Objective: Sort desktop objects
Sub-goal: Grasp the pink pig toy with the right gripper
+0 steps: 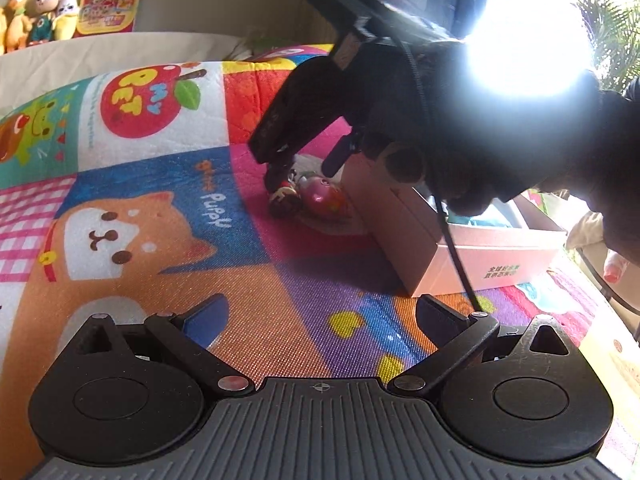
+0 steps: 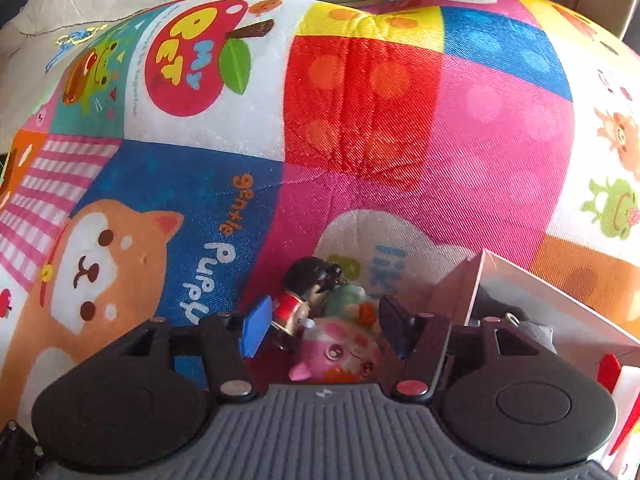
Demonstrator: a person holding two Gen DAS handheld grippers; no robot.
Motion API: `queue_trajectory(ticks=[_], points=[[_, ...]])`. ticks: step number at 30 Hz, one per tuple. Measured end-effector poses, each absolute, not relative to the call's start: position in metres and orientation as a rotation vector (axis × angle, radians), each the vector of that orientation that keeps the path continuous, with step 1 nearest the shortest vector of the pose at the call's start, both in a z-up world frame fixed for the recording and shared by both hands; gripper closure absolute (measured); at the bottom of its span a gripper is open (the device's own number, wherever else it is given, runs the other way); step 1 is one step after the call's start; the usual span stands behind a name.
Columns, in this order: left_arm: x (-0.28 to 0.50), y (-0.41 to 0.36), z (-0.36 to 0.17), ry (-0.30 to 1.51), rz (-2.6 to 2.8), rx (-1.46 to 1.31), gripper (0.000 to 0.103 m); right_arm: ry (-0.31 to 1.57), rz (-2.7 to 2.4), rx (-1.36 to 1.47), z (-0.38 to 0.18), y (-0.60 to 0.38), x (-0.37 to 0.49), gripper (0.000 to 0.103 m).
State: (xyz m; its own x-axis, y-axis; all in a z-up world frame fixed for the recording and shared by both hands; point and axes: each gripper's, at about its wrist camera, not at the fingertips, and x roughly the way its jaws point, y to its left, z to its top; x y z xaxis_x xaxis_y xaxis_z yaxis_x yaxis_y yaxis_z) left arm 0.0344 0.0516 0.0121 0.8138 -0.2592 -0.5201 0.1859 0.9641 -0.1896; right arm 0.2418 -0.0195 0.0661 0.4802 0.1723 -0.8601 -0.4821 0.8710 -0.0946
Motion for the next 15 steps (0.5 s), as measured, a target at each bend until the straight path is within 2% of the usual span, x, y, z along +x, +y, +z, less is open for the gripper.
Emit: queue_trajectory(ticks=[1,2,4,6,8,11,15], points=[[0.034,0.051,0.012,0.574,-0.238,-0.132,0.001,1.005,0.413,-0.344,0.064,-0.018,0.243,0.04],[0.034,0.051,0.012,0.574,-0.238,-0.132,0.001,1.018,0.416,-0.331,0.061,-0.016,0.246,0.032],[0.035,0.052,0.012,0.575,-0.235,-0.137,0.001,1.028,0.403,-0.306,0.056,-0.011,0.252,0.025],[0.034,0.053,0.012,0.572,-0.233,-0.141,0.001,1.016,0.39,-0.327,0.048,-0.001,0.254,0.025],[0.034,0.053,0.012,0.571,-0.236,-0.143,0.001,0.997,0.383,-0.368,0.049,0.002,0.248,0.037],[0.034,0.053,0.012,0.566,-0.24,-0.142,0.001,0.981,0.398,-0.42,0.051,0.002,0.238,0.047],[0.035,0.053,0.011,0.566,-0.242,-0.146,0.001,1.021,0.472,-0.403,0.059,-0.008,0.223,0.051]])
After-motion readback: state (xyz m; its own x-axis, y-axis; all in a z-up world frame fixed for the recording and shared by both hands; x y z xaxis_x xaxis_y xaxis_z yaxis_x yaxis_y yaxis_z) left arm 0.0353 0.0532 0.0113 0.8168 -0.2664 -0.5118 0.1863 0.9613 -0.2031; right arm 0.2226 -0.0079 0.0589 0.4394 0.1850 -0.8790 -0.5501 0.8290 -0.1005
